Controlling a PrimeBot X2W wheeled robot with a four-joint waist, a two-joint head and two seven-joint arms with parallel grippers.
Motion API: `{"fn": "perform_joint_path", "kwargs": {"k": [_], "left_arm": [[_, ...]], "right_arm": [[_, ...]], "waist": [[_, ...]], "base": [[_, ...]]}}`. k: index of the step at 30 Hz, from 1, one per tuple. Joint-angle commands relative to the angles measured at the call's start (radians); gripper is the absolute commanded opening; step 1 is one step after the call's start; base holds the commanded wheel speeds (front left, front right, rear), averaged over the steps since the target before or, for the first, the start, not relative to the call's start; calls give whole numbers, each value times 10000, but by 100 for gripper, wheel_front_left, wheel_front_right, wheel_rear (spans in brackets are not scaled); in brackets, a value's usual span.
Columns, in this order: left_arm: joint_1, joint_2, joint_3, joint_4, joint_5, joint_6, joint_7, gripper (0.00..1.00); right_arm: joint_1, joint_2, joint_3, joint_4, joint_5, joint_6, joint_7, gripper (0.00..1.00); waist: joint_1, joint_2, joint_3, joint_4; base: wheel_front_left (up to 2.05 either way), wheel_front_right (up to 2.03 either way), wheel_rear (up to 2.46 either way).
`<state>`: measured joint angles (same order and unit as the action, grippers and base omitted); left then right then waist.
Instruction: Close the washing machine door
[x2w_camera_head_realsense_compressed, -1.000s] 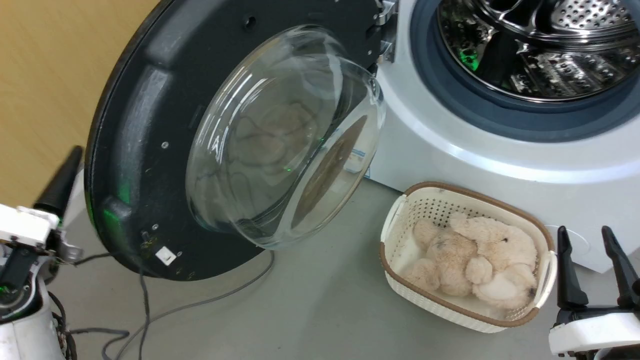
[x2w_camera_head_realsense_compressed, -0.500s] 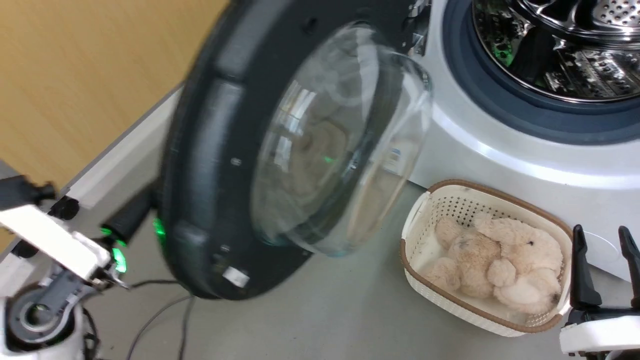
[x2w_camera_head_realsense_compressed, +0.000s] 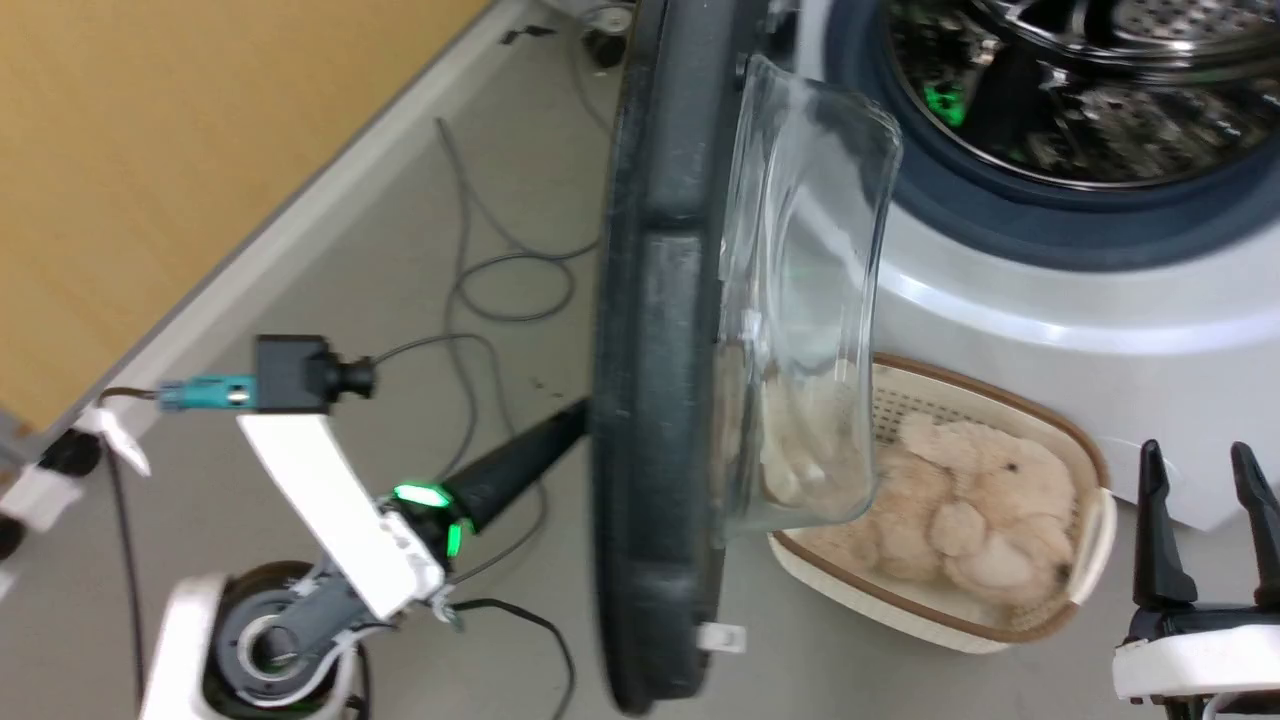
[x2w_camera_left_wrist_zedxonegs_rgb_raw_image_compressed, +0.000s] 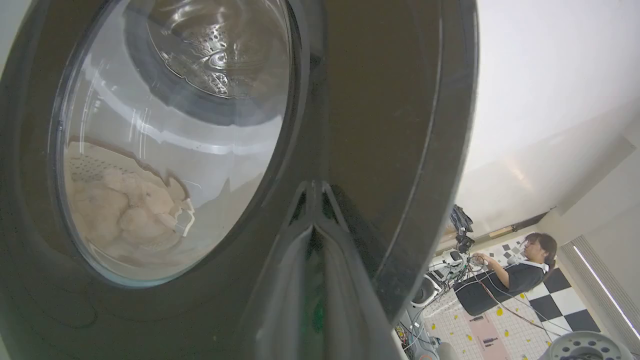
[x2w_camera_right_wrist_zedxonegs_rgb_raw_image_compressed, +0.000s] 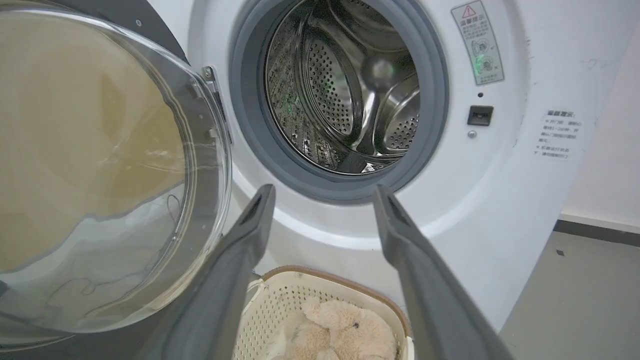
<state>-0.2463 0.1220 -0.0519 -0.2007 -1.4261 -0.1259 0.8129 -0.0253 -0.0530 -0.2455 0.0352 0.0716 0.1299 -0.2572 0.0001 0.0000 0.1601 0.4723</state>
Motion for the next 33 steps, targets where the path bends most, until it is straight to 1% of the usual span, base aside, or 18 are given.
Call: {"fn": "perform_joint_path", "kwargs": {"k": [1, 4, 5, 7, 13, 18, 23, 27, 33], "left_arm": [[-108, -71, -355, -84, -8, -47, -124, 0], [-187, -104, -877, -110, -41, -47, -407, 0], [-187, -104, -877, -110, -41, -47, -407, 0], [-242, -116, -1225, -47, -8, -47, -632, 0], [-428, -188, -2145, 318, 25, -47, -1576, 0], [-724, -235, -2890, 865, 218, -48, -2541, 0], [-1106, -293, -3600, 1530, 88, -48, -3356, 0], [-1381, -398, -3875, 2144, -232, -48, -4014, 0], [-1786, -456, -4442, 2911, -367, -48, -4684, 0]], "right_arm": [[-176, 28, 23, -21, 22, 8, -45, 100], [-231, 28, 65, -14, 46, 8, -45, 100], [-231, 28, 65, -14, 46, 8, -45, 100], [-239, 28, -21, -5, 83, 8, -45, 100], [-328, 28, -15, -4, 147, 8, -45, 100], [-460, 28, 20, -16, 212, 8, -45, 100], [-598, 28, 152, -9, 275, 8, -45, 100], [-706, 28, 282, -9, 288, 8, -45, 100], [-773, 28, 386, -8, 333, 8, -45, 100]], "waist": [[-1, 0, 28, -505], [-1, 0, 52, -1082], [-1, 0, 52, -1082], [-1, 0, 68, -1398], [-1, 0, 179, -2462], [-1, 0, 311, -3172], [-1, 0, 433, -3731], [-1, 0, 529, -4105], [-1, 0, 649, -4493]], "base": [[0, 0, 0], [0, 0, 0], [0, 0, 0], [0, 0, 0], [0, 0, 0], [0, 0, 0], [0, 0, 0], [0, 0, 0], [0, 0, 0]]}}
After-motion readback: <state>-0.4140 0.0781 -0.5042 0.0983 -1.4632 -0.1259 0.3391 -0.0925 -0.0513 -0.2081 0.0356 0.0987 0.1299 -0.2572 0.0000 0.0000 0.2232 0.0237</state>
